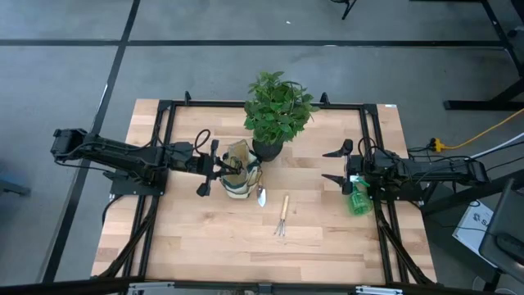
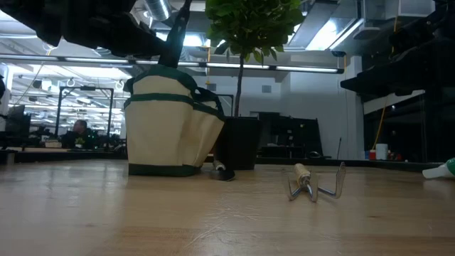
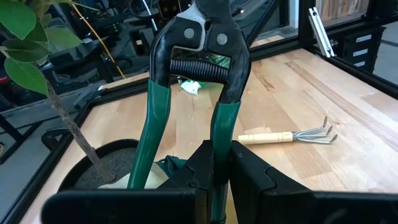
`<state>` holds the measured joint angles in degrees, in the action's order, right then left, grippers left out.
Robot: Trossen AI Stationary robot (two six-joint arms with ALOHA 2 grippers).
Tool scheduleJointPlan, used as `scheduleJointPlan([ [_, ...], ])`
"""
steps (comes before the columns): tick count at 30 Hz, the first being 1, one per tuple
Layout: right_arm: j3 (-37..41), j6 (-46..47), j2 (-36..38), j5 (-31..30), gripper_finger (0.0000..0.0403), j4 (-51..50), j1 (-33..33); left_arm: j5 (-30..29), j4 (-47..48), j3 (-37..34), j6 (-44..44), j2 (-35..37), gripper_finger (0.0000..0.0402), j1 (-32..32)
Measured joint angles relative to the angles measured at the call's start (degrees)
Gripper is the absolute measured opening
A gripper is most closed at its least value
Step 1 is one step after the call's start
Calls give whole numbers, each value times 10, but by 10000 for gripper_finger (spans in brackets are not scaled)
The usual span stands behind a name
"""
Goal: Pick & Place Garden tools in Gardening bag
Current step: Put the green shears into the white bag
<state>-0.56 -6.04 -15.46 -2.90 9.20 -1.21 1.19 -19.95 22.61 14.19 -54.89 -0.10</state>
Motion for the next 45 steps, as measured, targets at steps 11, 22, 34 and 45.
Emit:
scheduleJointPlan([
  [11,0,0,0,0,341,0,0,0,0,0,-14,0,27,0],
  [22,0,0,0,0,341,0,0,0,4,0,-15,0,27,0],
  [34,0,0,0,0,341,0,0,15,19,0,16,0,27,0],
  [45,0,0,0,0,341,0,0,13,26,0,20,0,30,0],
])
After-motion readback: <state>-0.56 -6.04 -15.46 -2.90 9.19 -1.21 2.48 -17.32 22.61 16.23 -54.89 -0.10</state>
